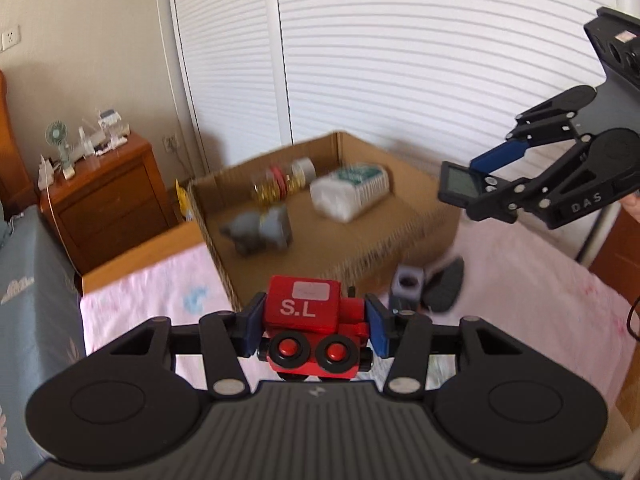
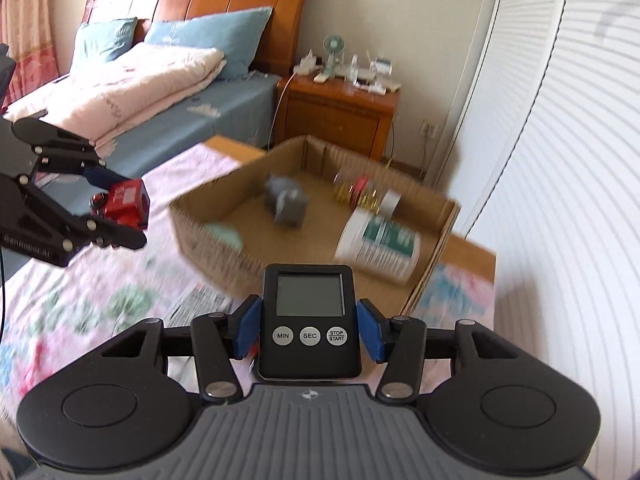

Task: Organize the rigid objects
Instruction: 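Lower the red car into the box and open the left tool while the right tool releases the timer there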

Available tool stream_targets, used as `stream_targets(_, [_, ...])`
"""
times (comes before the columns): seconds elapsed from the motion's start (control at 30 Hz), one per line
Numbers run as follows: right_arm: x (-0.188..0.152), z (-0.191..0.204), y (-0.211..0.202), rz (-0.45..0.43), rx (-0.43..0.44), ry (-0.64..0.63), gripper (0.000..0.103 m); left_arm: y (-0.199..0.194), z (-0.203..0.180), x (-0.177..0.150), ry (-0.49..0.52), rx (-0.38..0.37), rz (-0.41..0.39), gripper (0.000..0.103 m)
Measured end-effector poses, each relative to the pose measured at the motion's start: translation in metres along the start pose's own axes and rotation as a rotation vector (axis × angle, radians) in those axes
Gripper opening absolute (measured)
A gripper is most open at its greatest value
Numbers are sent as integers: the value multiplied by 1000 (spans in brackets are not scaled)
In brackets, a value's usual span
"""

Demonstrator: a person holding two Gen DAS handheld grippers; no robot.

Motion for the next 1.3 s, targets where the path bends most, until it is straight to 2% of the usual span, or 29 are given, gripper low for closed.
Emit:
stream_targets(0.2, [30,-20,29,0,-13,24,57,19,9,25,-14,13,-10,50])
stream_targets(0.47, [26,-29,64,55,5,68,58,38,8,39,-12,19,-3,50])
stream_targets(0.5, [24,-27,66,60,15,71,61,40,8,41,-14,19,-2,50])
stream_targets(0.57, [21,-26,62,52,7,82,93,43,7,43,-14,17,0,50])
stream_targets(0.63, [20,-26,52,15,5,100,103,45,7,44,-13,16,1,50])
stream_targets(0.77, [15,-33,33,-16,-8,184,103,51,5,46,-9,13,12,50])
stream_targets(0.97, [-18,-32,16,20,-58,300,103,63,1,53,-10,6,27,50])
stream_targets(1.3, [-73,-13,1,52,-142,345,103,85,-6,73,-24,20,31,52])
Point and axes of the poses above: each gripper's, at about its wrist camera, not at the fingertips, and y roughly the way its jaws point, z to its left, x to its top, the point moved 10 cm from there along y, roughly the way its jaws point, and after that the axes turned 5 degrees about z, right-handed, at the moved point
